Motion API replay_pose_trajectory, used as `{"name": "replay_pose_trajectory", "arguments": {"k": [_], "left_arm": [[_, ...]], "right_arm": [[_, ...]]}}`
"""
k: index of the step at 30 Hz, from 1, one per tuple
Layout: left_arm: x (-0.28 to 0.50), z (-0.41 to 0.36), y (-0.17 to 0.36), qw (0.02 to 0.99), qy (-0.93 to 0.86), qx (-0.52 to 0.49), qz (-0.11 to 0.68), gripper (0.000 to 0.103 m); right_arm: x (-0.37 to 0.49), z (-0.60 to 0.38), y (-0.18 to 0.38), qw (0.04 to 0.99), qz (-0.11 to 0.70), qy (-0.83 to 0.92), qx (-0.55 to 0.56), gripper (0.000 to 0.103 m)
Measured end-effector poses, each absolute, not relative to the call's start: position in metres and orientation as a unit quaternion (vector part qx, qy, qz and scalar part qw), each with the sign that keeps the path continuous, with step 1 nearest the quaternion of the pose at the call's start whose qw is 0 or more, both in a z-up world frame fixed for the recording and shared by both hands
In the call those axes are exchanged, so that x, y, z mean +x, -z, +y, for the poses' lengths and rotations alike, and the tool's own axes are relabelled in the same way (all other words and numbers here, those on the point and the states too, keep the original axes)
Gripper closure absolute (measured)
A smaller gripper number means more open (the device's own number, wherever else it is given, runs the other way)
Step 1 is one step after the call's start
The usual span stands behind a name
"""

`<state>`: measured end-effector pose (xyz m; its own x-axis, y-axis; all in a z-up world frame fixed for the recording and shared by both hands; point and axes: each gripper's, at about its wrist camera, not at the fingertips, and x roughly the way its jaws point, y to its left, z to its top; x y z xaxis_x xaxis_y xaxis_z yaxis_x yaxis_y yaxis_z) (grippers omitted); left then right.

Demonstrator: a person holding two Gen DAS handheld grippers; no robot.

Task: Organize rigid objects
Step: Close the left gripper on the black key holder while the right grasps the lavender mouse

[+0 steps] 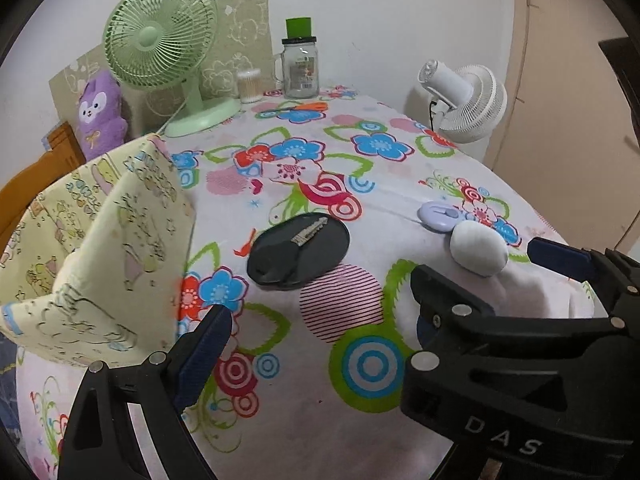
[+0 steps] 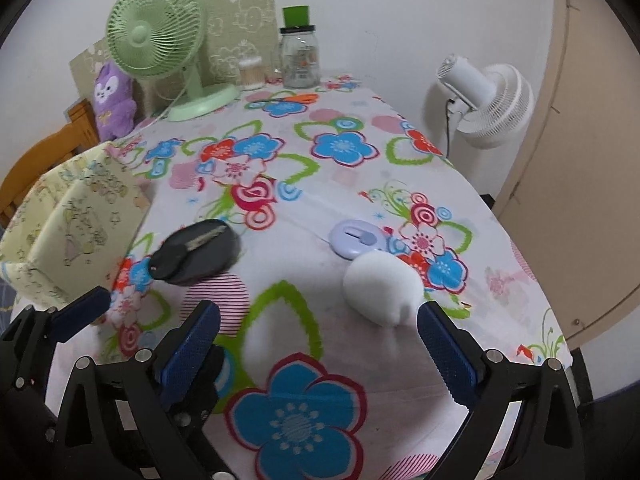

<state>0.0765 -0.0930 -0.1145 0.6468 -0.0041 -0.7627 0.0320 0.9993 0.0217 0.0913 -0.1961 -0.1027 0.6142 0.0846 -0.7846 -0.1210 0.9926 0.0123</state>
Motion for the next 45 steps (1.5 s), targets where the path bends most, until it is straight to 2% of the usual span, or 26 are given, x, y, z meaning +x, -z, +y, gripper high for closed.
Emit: {"name": "replay_pose_trajectory", "arguments": {"k": [15,22,30,35,39,43,45], "left_arm": [[0.092,-0.084,0.138,0.898,0.007,-0.006,0.439,0.008],[0.100,-0.077,0.139,0.898,-0.011,-0.006,0.439,0.008],[0.108,-0.084,0.129,0.907,-0.013,0.016,0.421,0.013],[0.122,-0.082,0.128,0.900,0.000,-0.002,0.436,0.016],[0.130,-0.079,0.128,0.896,0.000,-0.005,0.445,0.021],[0.136,-0.078,0.128,0.891,-0.008,0.002,0.453,0.031],[0.138,-0.077,0.130,0.890,-0.008,0.004,0.456,0.031]], "right_arm": [[0.101,-0.208,0.123,0.905,0.424,-0.035,-0.031,0.004],[0.114,-0.211,0.127,0.902,0.430,-0.038,-0.020,0.010],[0.126,-0.209,0.120,0.906,0.420,-0.038,-0.035,0.011],[0.137,-0.211,0.119,0.906,0.420,-0.038,-0.033,0.011],[0.148,-0.215,0.122,0.902,0.430,-0.035,-0.023,0.015],[0.157,-0.215,0.127,0.897,0.441,-0.032,-0.022,0.019],[0.161,-0.215,0.130,0.894,0.446,-0.032,-0.021,0.021]]}}
